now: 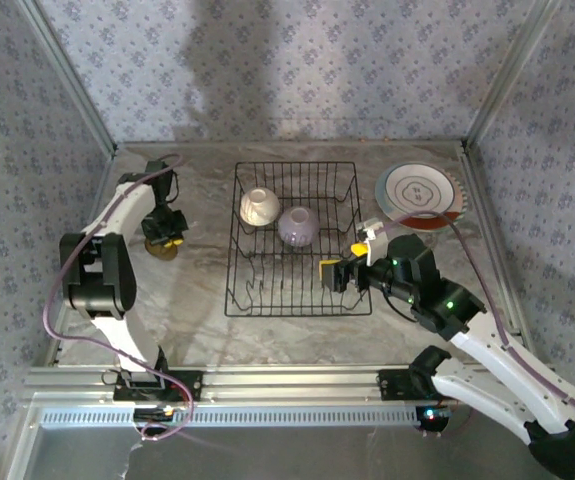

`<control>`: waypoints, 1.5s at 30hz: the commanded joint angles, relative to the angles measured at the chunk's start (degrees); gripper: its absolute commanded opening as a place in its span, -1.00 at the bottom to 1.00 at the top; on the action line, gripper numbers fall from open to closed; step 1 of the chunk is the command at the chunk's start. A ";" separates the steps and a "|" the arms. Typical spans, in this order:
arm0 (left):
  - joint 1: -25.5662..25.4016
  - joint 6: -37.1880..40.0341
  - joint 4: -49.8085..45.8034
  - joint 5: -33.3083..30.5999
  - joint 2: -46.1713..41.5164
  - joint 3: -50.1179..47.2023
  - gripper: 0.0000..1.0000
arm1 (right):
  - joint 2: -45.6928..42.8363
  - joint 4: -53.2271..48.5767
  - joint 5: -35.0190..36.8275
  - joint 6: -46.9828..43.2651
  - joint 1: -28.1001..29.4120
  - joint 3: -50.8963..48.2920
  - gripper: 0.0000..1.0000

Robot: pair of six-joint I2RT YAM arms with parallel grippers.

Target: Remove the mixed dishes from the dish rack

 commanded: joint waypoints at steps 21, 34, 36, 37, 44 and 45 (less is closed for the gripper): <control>0.35 2.70 -2.38 0.93 2.37 3.87 -1.00 | -2.57 -1.68 -1.17 0.42 0.44 -0.48 0.99; 0.35 2.92 -2.05 0.74 3.82 4.41 -1.00 | -2.09 -0.97 -1.15 0.55 0.39 -0.93 0.99; 0.35 2.83 -1.96 0.82 4.13 4.45 -0.99 | -2.16 -1.04 -1.14 0.68 0.44 -1.02 0.99; 0.35 2.83 -1.88 0.83 4.37 4.56 -0.98 | -2.14 -1.00 -1.17 0.67 0.44 -1.02 0.99; 0.35 2.74 -1.36 1.08 5.10 4.41 -0.81 | -1.94 -0.51 -1.60 0.94 0.43 -1.36 0.99; 0.36 2.74 -1.26 1.05 5.02 4.35 -0.79 | -1.87 -0.39 -1.69 0.97 0.44 -1.37 0.99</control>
